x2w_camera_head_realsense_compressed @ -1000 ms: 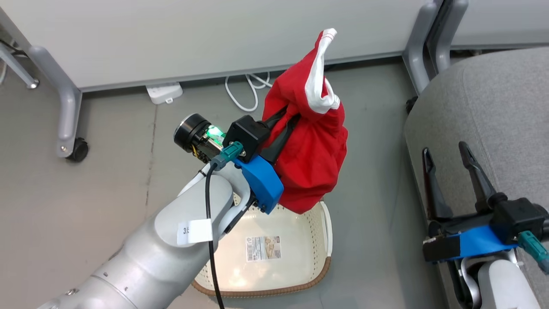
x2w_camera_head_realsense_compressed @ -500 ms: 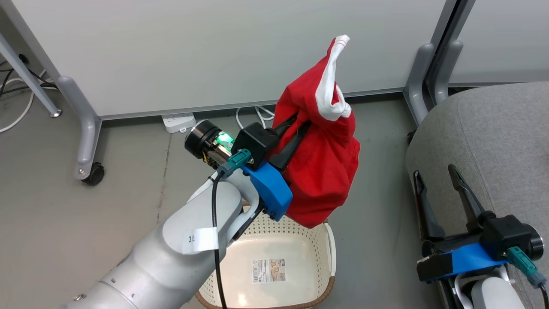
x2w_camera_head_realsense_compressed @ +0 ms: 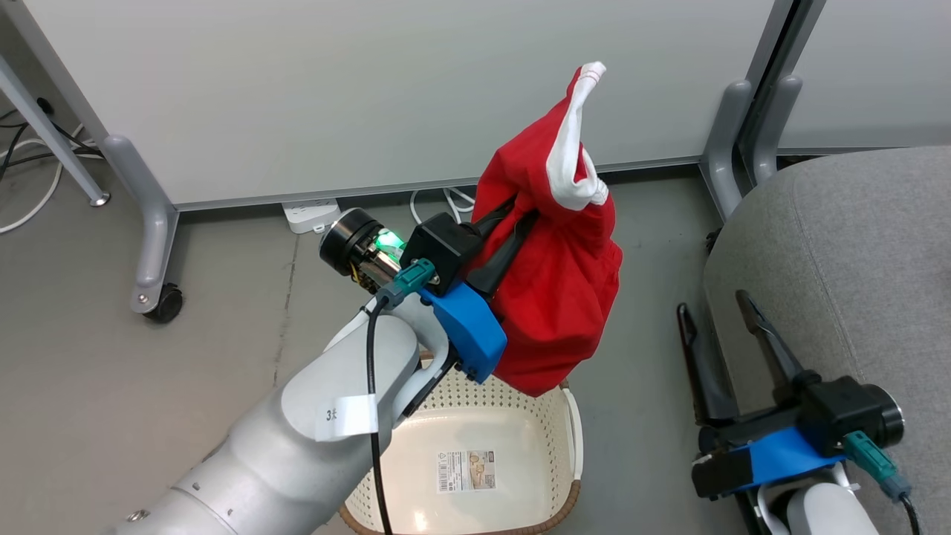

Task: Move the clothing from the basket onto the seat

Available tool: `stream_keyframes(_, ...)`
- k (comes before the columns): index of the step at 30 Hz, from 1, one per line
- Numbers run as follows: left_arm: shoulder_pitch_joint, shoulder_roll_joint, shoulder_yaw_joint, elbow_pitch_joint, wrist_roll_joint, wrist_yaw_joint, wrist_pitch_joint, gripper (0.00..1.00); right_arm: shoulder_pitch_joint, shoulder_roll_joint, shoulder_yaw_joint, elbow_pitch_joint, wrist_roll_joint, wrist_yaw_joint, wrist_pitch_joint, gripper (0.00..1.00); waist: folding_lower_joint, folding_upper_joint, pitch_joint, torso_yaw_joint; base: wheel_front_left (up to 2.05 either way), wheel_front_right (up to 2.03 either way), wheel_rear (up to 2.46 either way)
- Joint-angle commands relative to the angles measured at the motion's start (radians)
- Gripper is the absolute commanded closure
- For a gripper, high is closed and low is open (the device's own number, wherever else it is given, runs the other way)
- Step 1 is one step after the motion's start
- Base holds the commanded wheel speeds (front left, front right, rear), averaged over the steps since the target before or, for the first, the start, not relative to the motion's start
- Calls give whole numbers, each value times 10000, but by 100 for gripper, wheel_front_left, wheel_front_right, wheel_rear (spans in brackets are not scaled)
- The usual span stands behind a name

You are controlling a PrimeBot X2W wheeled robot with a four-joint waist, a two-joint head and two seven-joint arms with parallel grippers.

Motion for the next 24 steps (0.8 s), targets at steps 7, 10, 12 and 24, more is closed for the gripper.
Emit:
stream_keyframes(7, 81, 2, 34, -40, -10, 14, -46, 100, -478, 13, 1090, -260, 210, 1, -5, 0, 1, -1, 126, -4, 0, 0, 0)
stream_keyframes(10, 28, -26, 22, -40, 9, 3, -46, 100, -718, 14, 1588, -255, 286, 1, -5, 0, 1, -1, 174, 18, 0, 0, 0)
stream_keyframes(12, -12, -41, 15, -44, 28, -10, -47, 100, -877, 13, 1907, -160, 378, 1, -5, 0, 1, -1, 204, 41, 0, 0, 0)
stream_keyframes(24, -171, -224, -61, -109, 135, -56, -47, 100, -1661, 7, 2535, 1011, 833, 1, -5, 0, 1, -1, 402, 284, 0, 0, 0)
